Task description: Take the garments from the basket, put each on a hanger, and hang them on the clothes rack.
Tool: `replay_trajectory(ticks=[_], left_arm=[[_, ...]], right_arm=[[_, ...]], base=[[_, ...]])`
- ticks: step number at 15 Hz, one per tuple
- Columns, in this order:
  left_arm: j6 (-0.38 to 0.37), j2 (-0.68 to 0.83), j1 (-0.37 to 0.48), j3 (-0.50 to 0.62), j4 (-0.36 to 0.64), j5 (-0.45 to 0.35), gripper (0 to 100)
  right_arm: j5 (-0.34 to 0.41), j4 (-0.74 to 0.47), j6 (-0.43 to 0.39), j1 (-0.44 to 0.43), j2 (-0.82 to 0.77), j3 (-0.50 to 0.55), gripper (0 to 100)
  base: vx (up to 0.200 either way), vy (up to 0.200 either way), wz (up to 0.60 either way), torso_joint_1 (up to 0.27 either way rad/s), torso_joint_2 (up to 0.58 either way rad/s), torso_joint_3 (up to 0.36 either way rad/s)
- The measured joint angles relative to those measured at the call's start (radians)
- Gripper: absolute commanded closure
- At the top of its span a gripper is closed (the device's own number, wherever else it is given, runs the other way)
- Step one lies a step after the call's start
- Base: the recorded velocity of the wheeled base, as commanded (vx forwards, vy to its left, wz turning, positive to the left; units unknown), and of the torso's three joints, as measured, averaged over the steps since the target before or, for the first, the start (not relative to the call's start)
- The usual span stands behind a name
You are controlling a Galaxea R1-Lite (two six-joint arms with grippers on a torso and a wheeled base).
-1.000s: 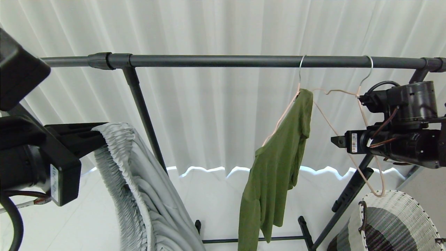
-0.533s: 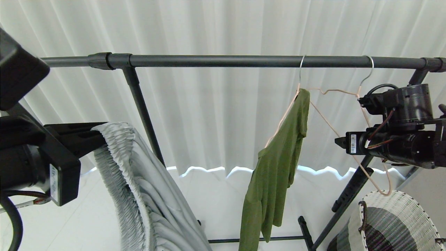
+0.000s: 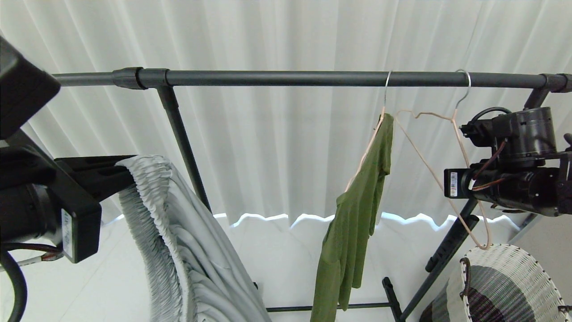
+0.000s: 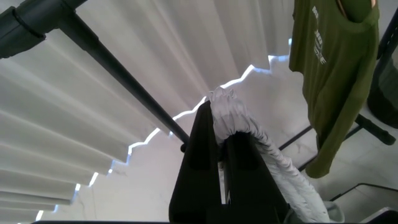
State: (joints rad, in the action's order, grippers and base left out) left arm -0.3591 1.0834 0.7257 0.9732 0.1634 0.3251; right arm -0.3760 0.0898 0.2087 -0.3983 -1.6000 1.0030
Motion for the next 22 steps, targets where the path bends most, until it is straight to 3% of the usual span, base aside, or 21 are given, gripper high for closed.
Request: replay_trajectory(ticks=[9,17,22], left_arm=[[-0.001,-0.001,0.0,-0.004,-0.01,0.0,100],[-0.023,0.006,0.0,-0.004,-0.01,0.0,100],[-0.023,0.017,0.001,-0.003,-0.01,0.0,100]], right_arm=[[-0.001,-0.003,-0.01,-0.009,0.123,-0.021,100],[0.007,-0.002,-0.056,-0.012,0.295,-0.203,100],[0.01,-0.001,-0.064,-0.055,0.339,-0.24,100]], base=[[0.0,0.0,0.0,0.0,0.0,0.0],[-0.2,0.0,0.0,0.002,0.0,0.0],[-0.16,0.0,0.0,0.001,0.0,0.003]])
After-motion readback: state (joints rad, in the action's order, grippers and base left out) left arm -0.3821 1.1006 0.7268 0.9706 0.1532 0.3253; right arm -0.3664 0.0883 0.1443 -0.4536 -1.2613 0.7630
